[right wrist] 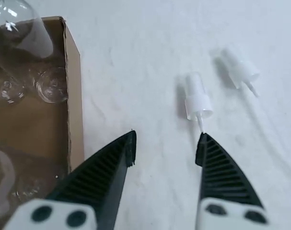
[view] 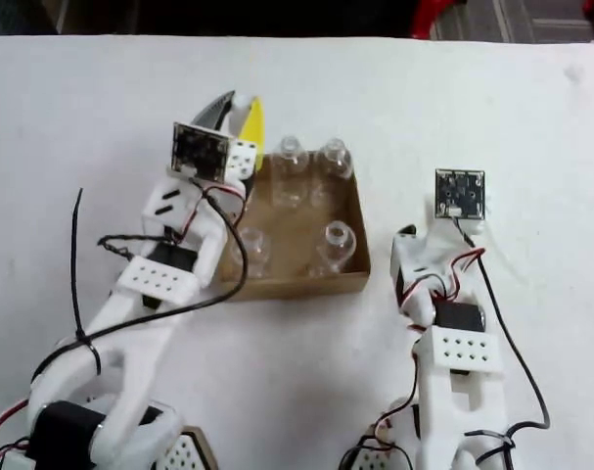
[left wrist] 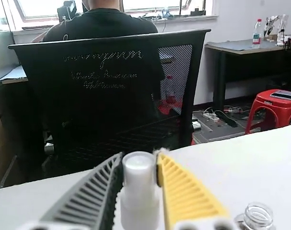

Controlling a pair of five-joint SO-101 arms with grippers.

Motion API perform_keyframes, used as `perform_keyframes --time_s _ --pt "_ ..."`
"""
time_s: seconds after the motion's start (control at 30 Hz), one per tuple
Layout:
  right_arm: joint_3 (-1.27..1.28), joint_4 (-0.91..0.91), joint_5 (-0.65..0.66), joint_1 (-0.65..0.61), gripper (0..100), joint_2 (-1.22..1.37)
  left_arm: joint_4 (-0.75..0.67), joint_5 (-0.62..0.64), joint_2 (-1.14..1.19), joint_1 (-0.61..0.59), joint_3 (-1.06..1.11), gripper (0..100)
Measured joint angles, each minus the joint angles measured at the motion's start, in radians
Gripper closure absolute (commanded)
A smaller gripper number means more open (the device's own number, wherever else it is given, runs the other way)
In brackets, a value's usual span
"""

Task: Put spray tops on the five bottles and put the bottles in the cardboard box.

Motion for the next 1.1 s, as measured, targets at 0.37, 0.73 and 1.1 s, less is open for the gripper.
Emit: perform_keyframes --time_s 0.37,0.73,1.1 --pt "0.000 0.000 0.000 0.000 81.5 0.000 -0.008 0.034 0.002 -0.026 0.060 98" --pt "0.000 0.000 0.000 0.002 81.5 0.000 -0.008 0.034 0.002 -0.035 0.063 87" --pt "0.000 0.000 0.000 0.000 81.5 0.000 0.023 0.034 -0.064 -0.046 0.063 87"
